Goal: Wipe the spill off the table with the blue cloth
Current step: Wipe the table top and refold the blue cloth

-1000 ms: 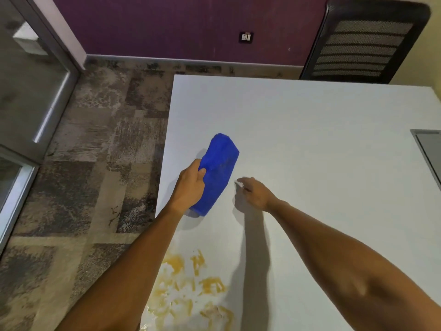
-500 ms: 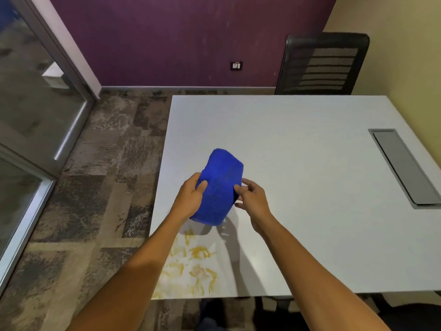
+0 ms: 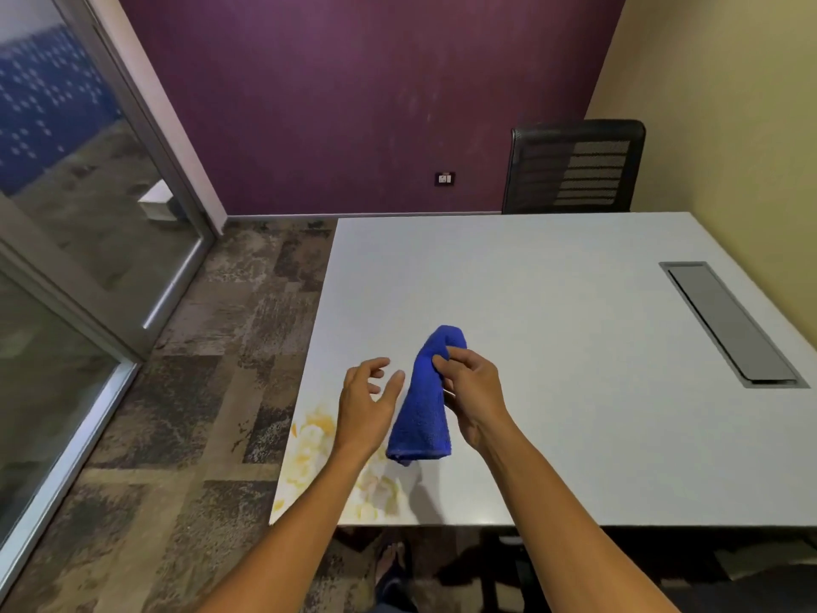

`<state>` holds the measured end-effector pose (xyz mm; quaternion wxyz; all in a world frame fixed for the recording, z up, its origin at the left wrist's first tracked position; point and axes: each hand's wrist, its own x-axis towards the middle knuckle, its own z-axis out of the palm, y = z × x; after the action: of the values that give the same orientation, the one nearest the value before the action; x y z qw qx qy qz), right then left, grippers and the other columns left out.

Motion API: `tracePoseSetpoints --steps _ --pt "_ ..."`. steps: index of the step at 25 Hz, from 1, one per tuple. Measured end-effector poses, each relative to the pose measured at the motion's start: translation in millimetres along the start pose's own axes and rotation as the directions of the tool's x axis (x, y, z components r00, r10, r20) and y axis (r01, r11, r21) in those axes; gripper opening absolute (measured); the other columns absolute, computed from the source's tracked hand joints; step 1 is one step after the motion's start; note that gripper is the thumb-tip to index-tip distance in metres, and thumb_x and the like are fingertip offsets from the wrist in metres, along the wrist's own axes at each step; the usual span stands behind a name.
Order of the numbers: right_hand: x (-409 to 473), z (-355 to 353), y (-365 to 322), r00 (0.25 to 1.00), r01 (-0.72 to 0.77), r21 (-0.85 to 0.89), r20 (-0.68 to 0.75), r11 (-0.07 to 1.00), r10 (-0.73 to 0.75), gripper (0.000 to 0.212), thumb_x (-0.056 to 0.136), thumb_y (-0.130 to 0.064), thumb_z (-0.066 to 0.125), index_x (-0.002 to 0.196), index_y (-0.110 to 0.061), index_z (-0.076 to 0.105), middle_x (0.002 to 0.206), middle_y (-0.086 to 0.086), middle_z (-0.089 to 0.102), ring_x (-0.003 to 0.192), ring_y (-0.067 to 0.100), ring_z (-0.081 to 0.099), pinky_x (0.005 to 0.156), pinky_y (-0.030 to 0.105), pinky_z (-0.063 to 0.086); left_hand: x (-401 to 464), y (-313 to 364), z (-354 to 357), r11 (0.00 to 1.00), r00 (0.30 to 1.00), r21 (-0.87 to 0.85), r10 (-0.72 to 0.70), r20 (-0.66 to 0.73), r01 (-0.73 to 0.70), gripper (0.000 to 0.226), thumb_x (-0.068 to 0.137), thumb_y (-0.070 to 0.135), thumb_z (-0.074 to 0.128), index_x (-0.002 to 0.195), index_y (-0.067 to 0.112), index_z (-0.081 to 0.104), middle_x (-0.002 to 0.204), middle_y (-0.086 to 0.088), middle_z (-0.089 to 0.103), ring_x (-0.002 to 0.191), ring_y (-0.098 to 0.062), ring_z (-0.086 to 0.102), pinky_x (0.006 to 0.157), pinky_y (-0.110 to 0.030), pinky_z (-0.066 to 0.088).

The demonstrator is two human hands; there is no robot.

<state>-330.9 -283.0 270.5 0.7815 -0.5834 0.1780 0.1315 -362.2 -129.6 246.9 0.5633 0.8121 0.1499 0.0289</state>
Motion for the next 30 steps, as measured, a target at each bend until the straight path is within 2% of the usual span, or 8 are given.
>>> tracePoseSetpoints --steps 5,10,16,21,23,25,27,30 --pt "-53 3 14 0.992 0.071 -0.041 0.108 0.997 -0.066 0.024 0.093 -0.015 0.069 0.117 -0.020 0.066 0.104 0.007 0.078 0.093 0.023 0.077 0.084 0.038 0.062 -63 18 -8 0.993 0.974 -0.114 0.051 0.222 -0.026 0.051 0.086 0.052 0.068 0.131 0.034 0.052 0.123 0.016 0.062 0.106 -0.004 0.064 0.086 -0.026 0.056" --pt "-90 4 20 0.917 0.036 0.037 0.395 0.999 -0.048 0.032 0.100 -0.017 0.062 0.131 -0.024 0.059 0.117 0.010 0.075 0.102 0.027 0.076 0.085 0.035 0.061 -95 17 -37 0.988 0.996 -0.139 -0.065 0.064 0.073 0.014 0.098 0.026 0.058 0.105 0.029 0.069 0.098 -0.002 0.074 0.088 -0.019 0.072 0.076 -0.034 0.058" --pt "-113 1 28 0.913 0.263 -0.227 0.373 0.938 -0.166 0.041 0.097 -0.009 0.064 0.128 -0.035 0.060 0.119 0.002 0.069 0.093 0.017 0.071 0.076 0.026 0.060 -116 20 -89 0.997 0.986 0.008 -0.074 0.148 0.074 0.024 0.102 0.029 0.052 0.097 0.024 0.075 0.095 -0.009 0.076 0.094 -0.031 0.070 0.088 -0.047 0.052" --pt "-121 8 34 0.890 0.369 -0.361 0.402 0.856 -0.215 0.070 0.090 -0.026 0.077 0.147 -0.044 0.042 0.146 -0.017 0.040 0.123 0.007 0.051 0.079 0.014 0.050 -116 36 -139 0.999 0.934 0.038 -0.037 0.355 0.025 0.025 0.101 0.032 0.054 0.104 0.020 0.075 0.105 -0.011 0.075 0.101 -0.034 0.069 0.092 -0.045 0.050" --pt "-121 15 35 0.875 0.345 -0.351 0.456 0.871 -0.163 0.071 0.089 -0.032 0.078 0.149 -0.039 0.042 0.147 -0.016 0.048 0.131 0.008 0.050 0.095 0.023 0.051 -113 39 -161 0.999 0.894 -0.020 -0.029 0.447 0.042 0.025 0.100 0.030 0.056 0.107 0.015 0.075 0.108 -0.014 0.075 0.101 -0.034 0.070 0.093 -0.042 0.051" --pt "-122 22 39 0.848 0.333 -0.353 0.517 0.874 -0.114 0.052 0.091 -0.040 0.075 0.139 -0.035 0.055 0.136 -0.013 0.064 0.126 0.008 0.060 0.108 0.040 0.050 -110 37 -180 0.996 0.874 -0.062 -0.024 0.485 0.061 0.028 0.098 0.031 0.058 0.105 0.010 0.075 0.108 -0.019 0.074 0.097 -0.034 0.071 0.091 -0.043 0.053" --pt "-129 36 45 0.849 0.330 -0.378 0.520 0.865 -0.096 0.038 0.093 -0.049 0.068 0.125 -0.028 0.067 0.123 -0.007 0.072 0.116 0.013 0.067 0.108 0.049 0.049 -106 28 -201 0.996 0.872 -0.064 -0.027 0.489 0.067 0.029 0.097 0.034 0.059 0.099 0.010 0.076 0.104 -0.019 0.075 0.092 -0.031 0.072 0.085 -0.042 0.055" --pt "-142 61 58 0.887 0.257 -0.351 0.455 0.900 -0.077 0.048 0.093 -0.056 0.061 0.115 -0.014 0.071 0.117 0.010 0.074 0.113 0.025 0.069 0.107 0.057 0.047 -95 7 -236 0.999 0.874 -0.021 -0.029 0.484 0.045 0.028 0.097 0.038 0.060 0.100 0.015 0.077 0.102 -0.013 0.077 0.091 -0.028 0.074 0.081 -0.036 0.057"
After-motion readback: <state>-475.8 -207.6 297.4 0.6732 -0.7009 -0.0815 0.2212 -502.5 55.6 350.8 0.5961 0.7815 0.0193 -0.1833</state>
